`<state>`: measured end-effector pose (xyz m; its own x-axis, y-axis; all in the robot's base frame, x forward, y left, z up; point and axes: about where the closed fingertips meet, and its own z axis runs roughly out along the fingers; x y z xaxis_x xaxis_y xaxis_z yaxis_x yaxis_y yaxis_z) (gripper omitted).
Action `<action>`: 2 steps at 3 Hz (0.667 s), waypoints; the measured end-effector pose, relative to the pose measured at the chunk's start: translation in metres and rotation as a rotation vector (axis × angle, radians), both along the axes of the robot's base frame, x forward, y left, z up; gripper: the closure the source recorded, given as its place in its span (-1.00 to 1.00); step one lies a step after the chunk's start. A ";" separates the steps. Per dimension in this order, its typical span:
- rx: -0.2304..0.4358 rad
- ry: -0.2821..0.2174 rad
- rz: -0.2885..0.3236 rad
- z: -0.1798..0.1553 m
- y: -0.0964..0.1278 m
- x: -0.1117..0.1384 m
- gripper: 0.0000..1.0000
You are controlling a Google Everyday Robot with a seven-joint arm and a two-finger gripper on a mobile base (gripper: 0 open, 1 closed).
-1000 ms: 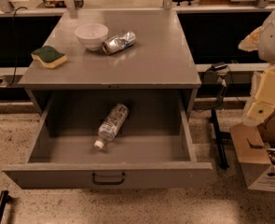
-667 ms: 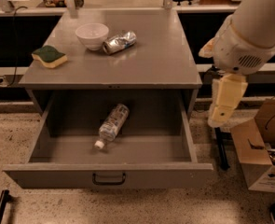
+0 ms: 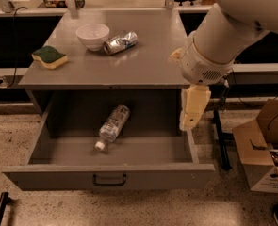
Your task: Pick blue plastic bottle from top drawer and place on counter
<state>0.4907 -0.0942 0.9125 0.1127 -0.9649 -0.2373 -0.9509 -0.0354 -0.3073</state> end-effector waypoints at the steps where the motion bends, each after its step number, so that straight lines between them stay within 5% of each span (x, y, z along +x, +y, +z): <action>1: -0.069 0.031 0.105 -0.015 0.017 -0.001 -1.00; 2: -0.197 0.026 0.354 -0.055 0.062 0.000 -1.00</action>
Offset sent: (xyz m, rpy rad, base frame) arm 0.0015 0.1220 -0.1302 -0.4105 0.0368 0.7710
